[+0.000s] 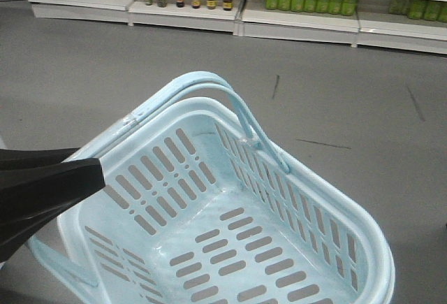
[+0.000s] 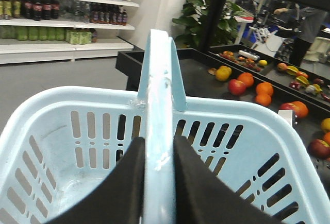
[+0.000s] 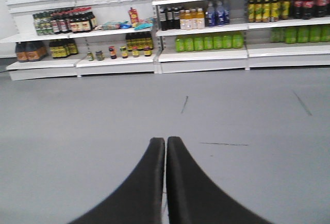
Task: Pick three apples into basket with both arms
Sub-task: 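Drive the base with the held basket toward the apple table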
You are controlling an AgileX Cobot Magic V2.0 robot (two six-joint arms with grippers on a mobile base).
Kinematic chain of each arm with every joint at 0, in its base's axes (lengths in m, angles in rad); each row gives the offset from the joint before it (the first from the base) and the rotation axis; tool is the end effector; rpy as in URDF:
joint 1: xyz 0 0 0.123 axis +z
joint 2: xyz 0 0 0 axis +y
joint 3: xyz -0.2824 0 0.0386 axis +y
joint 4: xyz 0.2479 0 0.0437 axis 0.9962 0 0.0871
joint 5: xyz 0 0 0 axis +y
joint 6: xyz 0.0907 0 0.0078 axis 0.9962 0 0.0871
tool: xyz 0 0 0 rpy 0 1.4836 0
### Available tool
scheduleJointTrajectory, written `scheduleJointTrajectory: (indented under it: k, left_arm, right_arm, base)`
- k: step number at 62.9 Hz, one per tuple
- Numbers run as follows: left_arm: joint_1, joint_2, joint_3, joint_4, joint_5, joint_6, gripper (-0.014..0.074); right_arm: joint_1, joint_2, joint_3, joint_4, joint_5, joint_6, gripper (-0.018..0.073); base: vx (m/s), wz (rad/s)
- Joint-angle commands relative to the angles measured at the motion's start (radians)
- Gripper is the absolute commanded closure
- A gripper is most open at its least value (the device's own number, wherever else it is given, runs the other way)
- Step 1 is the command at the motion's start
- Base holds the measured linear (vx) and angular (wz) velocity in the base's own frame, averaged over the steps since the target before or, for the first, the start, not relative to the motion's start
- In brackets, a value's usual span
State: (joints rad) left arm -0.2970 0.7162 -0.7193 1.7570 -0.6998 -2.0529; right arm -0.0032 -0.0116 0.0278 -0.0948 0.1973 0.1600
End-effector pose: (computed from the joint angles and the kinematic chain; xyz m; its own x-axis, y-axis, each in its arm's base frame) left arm 0.1080 -0.0932 0.3775 -0.2576 -0.1141 -0.9595 0.7920 0.5439 -0.2773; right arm 0.0560 -0.0019 0.1865 -0.1234 0.0674 -0.9901 0.0299 0.9975 0.0641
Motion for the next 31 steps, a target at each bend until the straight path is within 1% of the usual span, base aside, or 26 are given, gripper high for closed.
scheduleJointTrajectory:
  k: [1,17,31]
  left_arm:
    - [-0.004,-0.003,-0.03,0.02,0.036,-0.003,0.0602]
    - [-0.004,-0.003,-0.03,0.02,0.036,-0.003,0.0602]
    - [-0.004,-0.003,-0.03,0.02,0.036,-0.003,0.0602]
  right_arm:
    - [0.001,-0.012,0.012,-0.009,-0.076,-0.006,0.0564]
    - [0.001,-0.012,0.012,-0.009,-0.076,-0.006,0.0564]
    - [0.001,-0.012,0.012,-0.009,-0.076,-0.006,0.0564]
  base:
    - [0.17,0.56]
    - [0.18,0.5]
    - [0.19,0.33]
